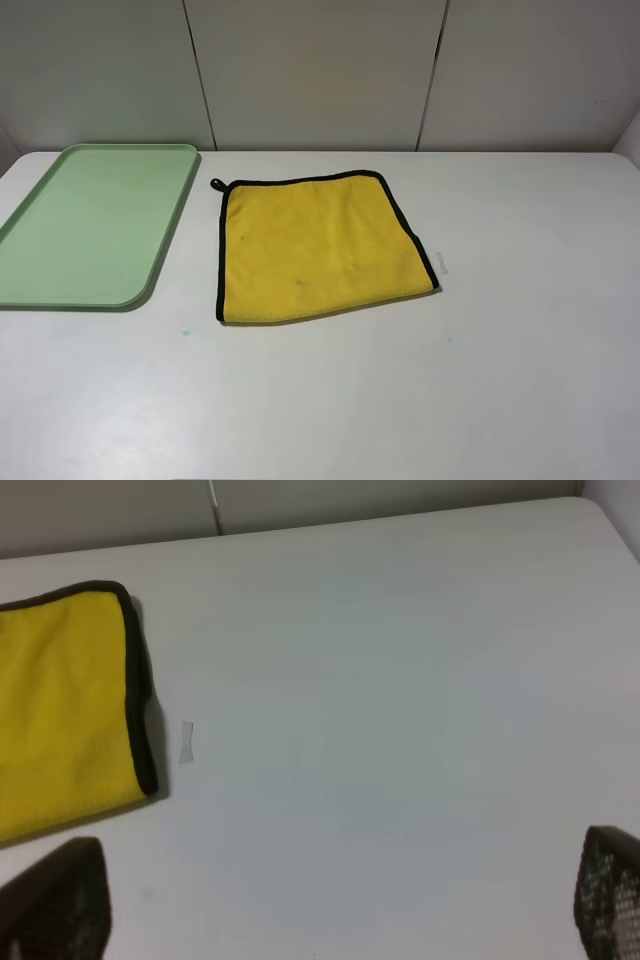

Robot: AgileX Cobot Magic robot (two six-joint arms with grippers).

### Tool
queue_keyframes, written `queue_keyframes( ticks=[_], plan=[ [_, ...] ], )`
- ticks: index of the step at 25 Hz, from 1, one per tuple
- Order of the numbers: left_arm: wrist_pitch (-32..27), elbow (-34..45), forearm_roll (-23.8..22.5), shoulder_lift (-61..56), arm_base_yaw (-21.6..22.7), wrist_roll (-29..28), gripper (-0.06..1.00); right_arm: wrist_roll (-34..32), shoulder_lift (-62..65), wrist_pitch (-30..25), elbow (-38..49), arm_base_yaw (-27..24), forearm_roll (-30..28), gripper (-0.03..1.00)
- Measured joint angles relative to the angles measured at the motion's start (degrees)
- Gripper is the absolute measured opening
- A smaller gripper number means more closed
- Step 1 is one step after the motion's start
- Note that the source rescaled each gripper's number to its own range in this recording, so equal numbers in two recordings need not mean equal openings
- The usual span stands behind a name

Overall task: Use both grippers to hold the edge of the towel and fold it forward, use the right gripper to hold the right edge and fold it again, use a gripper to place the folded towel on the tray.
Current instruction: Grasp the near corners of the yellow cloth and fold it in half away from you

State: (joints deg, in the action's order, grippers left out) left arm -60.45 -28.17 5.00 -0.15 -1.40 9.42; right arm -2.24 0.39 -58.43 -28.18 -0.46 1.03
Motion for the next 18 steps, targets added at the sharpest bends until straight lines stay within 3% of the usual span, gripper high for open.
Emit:
queue_keyframes(
  ticks=[18],
  plan=[
    [0.00, 0.00, 0.00, 0.00, 0.00, 0.00, 1.00, 0.00, 0.00, 0.00, 0.00, 0.00, 0.00, 1.00]
  ],
)
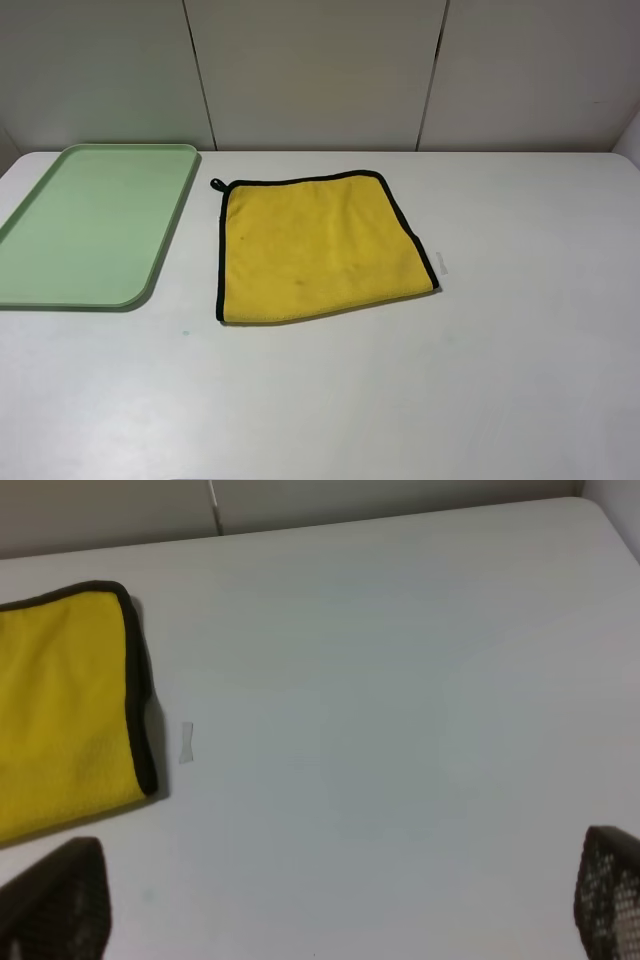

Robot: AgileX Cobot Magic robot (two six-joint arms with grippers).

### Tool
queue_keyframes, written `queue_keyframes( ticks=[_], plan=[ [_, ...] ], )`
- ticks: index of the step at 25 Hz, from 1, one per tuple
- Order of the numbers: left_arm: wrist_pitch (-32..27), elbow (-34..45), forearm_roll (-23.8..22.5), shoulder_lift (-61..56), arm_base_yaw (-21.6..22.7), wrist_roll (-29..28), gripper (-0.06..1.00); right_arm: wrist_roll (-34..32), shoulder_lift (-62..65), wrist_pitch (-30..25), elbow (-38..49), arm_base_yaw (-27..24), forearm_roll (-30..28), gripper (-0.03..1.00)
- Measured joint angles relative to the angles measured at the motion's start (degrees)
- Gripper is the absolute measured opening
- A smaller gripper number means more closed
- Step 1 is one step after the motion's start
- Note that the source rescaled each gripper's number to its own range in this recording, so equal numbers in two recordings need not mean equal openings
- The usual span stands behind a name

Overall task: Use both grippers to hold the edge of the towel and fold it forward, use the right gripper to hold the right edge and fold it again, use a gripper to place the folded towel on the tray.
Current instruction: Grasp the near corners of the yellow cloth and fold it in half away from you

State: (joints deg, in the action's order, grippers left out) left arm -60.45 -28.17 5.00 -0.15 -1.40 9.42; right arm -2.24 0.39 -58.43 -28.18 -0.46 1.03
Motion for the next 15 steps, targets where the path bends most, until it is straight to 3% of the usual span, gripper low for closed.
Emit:
queue_keyframes(
  ticks=[15],
  plan=[
    [0.00, 0.00, 0.00, 0.00, 0.00, 0.00, 1.00, 0.00, 0.00, 0.00, 0.00, 0.00, 0.00, 1.00]
  ],
)
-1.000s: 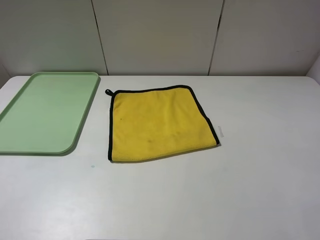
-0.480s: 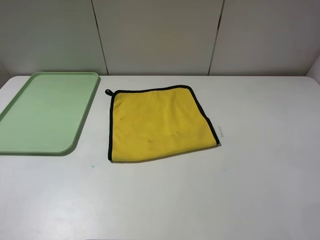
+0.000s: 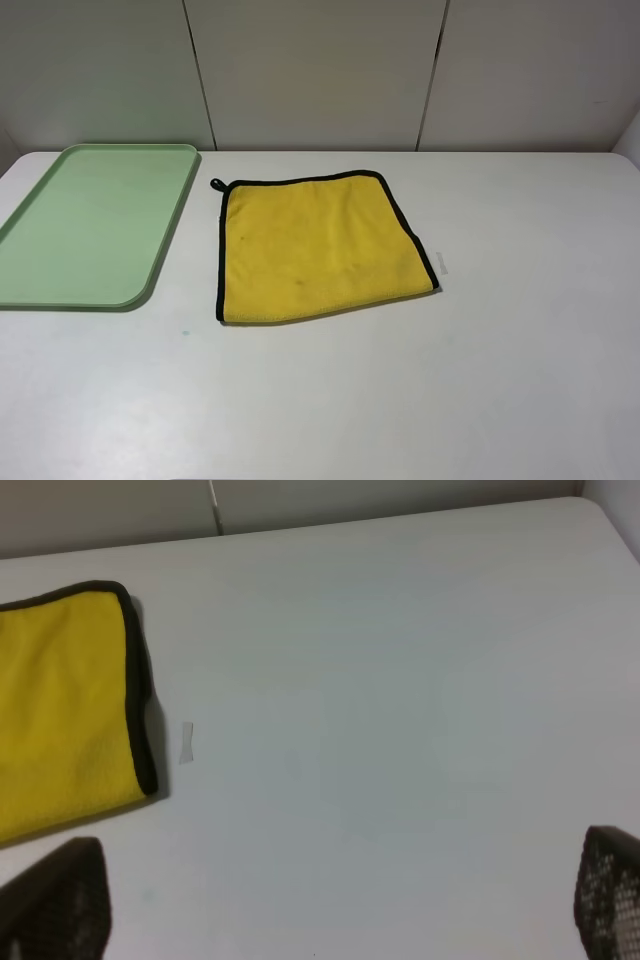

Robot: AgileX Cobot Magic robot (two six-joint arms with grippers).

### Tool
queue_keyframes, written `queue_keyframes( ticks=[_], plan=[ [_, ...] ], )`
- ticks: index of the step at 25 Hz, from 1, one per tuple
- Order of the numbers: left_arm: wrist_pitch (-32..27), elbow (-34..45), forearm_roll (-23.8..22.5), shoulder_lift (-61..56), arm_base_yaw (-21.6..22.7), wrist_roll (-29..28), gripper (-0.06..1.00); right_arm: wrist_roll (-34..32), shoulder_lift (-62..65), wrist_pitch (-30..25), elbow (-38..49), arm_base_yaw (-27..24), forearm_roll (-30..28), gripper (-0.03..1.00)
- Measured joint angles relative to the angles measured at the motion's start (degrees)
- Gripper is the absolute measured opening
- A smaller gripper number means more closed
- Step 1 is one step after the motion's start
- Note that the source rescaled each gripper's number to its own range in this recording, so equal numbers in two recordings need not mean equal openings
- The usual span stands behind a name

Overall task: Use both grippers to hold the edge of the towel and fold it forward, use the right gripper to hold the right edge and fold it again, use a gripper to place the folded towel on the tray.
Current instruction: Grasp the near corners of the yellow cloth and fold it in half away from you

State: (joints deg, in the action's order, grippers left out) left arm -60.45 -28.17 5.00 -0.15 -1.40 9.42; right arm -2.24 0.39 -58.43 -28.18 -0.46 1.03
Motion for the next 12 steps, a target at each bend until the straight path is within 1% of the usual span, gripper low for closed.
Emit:
queue_keyframes(
  ticks=[12],
  plan=[
    [0.00, 0.00, 0.06, 0.00, 0.00, 0.00, 1.00, 0.00, 0.00, 0.00, 0.00, 0.00, 0.24, 1.00]
  ],
)
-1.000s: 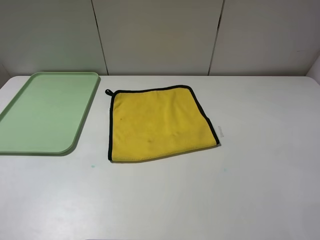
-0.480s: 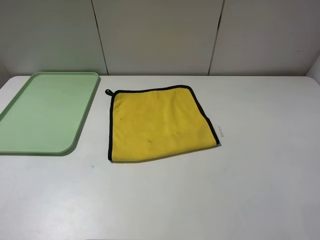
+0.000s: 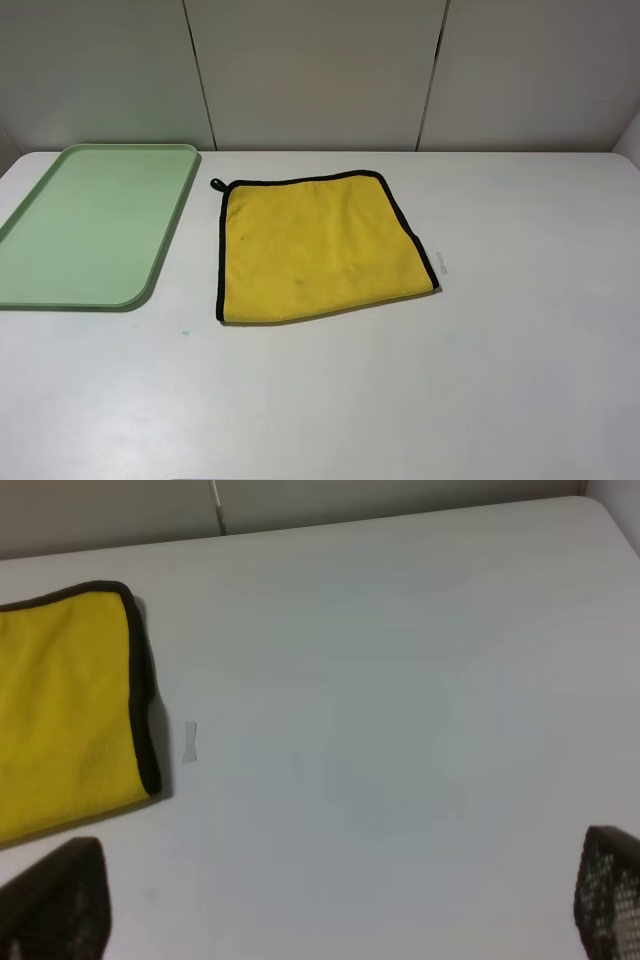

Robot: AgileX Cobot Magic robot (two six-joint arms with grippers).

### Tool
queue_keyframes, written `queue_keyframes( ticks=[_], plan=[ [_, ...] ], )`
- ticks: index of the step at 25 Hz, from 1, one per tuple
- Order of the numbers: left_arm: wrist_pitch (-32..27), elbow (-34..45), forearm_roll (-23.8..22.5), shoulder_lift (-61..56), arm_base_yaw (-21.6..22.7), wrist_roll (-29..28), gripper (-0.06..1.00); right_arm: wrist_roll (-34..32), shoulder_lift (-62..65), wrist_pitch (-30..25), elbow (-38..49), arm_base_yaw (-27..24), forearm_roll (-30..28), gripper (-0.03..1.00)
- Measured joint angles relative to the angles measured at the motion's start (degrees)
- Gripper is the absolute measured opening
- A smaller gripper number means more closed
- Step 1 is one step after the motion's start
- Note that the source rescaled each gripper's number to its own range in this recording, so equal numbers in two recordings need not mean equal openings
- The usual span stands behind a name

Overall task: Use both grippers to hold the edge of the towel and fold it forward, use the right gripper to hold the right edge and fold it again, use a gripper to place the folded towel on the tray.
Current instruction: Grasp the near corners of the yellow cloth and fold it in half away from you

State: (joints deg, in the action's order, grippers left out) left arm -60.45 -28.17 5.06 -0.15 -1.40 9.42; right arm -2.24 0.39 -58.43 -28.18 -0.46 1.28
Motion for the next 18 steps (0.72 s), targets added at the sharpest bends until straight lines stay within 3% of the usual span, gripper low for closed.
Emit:
queue_keyframes(
  ticks=[9, 18],
  plan=[
    [0.00, 0.00, 0.21, 0.00, 0.00, 0.21, 1.00, 0.63, 0.00, 0.00, 0.00, 0.00, 0.17, 1.00],
    [0.59, -1.66, 0.30, 5.51, 0.00, 5.68, 1.00, 5.05, -5.85, 1.09, -3.39, 1.10, 4.61, 1.00]
  ],
)
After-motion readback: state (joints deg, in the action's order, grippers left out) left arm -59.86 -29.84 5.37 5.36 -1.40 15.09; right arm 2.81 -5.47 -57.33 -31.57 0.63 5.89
